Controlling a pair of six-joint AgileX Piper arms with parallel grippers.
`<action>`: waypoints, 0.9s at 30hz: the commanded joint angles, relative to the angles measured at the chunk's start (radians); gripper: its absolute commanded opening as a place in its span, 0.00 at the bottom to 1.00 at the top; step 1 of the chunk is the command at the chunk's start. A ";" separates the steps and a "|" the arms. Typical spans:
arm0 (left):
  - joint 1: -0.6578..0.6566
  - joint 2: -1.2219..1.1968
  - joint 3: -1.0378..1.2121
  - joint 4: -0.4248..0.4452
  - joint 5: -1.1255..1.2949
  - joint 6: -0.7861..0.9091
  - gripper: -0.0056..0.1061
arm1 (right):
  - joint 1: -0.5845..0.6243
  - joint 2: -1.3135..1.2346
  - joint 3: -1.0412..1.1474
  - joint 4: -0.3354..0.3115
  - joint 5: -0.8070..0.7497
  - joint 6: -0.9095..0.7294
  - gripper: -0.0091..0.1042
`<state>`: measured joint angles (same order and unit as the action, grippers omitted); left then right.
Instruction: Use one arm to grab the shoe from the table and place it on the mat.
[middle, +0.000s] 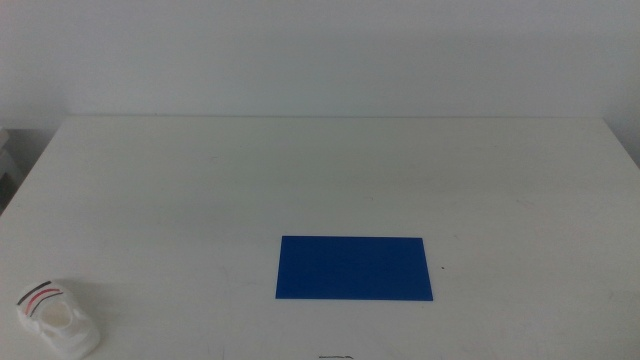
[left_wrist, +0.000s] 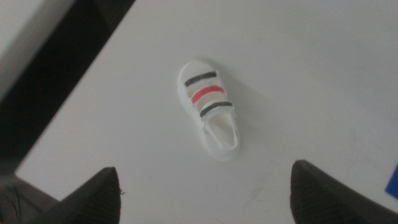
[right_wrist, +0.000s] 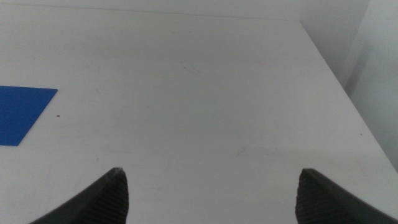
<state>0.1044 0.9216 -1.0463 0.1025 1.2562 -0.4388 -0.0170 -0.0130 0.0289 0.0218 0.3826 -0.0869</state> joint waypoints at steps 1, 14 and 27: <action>-0.002 0.038 -0.029 0.009 -0.027 -0.092 0.89 | -0.004 -0.019 -0.019 -0.008 -0.056 -0.012 0.91; -0.002 0.326 -0.029 0.008 -0.069 -0.261 0.89 | -0.004 -0.019 -0.019 -0.008 -0.056 -0.012 0.91; -0.002 0.546 -0.029 -0.090 -0.135 -0.261 0.89 | -0.004 -0.019 -0.019 -0.008 -0.056 -0.012 0.91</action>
<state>0.1044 1.4756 -1.0463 0.0208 1.1284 -0.6896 -0.0170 -0.0130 0.0289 0.0218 0.3826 -0.0869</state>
